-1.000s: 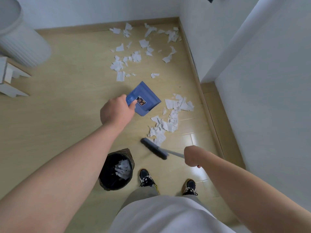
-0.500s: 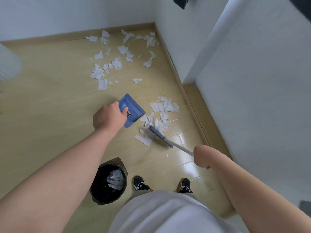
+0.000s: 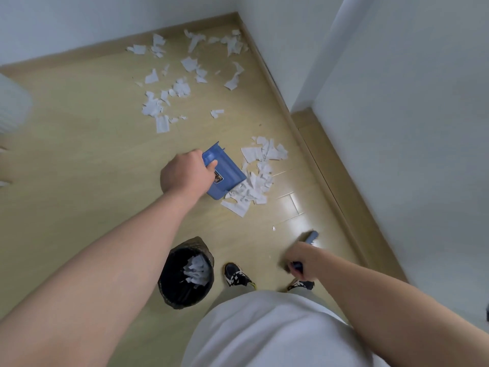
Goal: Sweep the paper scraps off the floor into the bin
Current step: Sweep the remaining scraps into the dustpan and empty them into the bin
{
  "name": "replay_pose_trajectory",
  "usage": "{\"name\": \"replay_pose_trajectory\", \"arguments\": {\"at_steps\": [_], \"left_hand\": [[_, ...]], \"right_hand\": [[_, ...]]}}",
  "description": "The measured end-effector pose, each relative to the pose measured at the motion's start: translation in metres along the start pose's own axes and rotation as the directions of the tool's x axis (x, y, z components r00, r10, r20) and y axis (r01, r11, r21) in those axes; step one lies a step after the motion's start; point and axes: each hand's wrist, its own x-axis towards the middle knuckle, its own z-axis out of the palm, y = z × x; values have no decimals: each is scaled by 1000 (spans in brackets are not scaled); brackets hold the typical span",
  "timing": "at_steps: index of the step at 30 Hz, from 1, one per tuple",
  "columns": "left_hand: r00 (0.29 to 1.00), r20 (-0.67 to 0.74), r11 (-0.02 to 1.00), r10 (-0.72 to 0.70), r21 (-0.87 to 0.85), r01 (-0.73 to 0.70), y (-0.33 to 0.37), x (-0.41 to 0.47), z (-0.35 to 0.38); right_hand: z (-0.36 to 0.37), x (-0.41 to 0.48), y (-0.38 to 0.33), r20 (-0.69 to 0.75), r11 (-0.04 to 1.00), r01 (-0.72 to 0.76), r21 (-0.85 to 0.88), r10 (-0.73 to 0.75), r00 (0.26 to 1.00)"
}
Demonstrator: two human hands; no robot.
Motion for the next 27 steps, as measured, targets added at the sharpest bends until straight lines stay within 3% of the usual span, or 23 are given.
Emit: {"name": "replay_pose_trajectory", "arguments": {"at_steps": [11,20,27], "left_hand": [[998,2,998,-62,31,62,-30,-8,-8],[989,12,988,-149,52,148,-59,-9,0],[974,49,972,-221,-68,224,-67,-12,3]], "right_hand": [[18,-12,-52,69,969,175,176,-190,979],[16,-17,-88,64,950,281,134,-291,955],[-9,-50,-111,53,924,357,136,-366,929]]}}
